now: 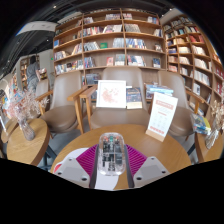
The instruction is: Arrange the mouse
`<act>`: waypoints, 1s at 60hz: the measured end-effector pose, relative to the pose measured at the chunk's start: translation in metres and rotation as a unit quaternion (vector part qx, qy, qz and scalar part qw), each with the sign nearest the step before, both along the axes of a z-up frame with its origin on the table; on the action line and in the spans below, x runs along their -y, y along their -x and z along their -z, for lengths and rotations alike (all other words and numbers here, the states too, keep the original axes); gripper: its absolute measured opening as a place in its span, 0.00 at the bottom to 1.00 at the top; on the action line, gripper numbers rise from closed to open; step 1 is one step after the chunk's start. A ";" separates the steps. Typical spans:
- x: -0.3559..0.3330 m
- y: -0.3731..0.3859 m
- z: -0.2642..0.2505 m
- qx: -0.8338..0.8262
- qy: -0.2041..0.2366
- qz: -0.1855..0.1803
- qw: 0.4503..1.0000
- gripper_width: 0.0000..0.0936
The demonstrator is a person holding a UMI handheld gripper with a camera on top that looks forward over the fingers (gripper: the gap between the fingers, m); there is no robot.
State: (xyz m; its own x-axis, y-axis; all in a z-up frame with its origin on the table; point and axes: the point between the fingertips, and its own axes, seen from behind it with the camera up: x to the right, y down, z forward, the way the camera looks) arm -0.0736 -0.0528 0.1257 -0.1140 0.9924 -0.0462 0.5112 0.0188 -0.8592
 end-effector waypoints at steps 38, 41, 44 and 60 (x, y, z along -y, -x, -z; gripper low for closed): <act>0.086 -0.029 0.114 0.080 -0.014 0.023 0.996 0.89; 0.086 -0.042 0.097 0.071 -0.008 0.027 0.997 0.91; 0.083 -0.063 0.075 0.066 -0.003 0.029 0.997 0.91; 0.051 -0.223 -0.015 0.022 -0.012 0.036 0.999 0.91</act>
State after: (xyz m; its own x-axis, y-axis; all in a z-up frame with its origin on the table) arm 0.1498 -0.1042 0.1410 -0.0413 0.9988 -0.0265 0.5491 0.0006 -0.8358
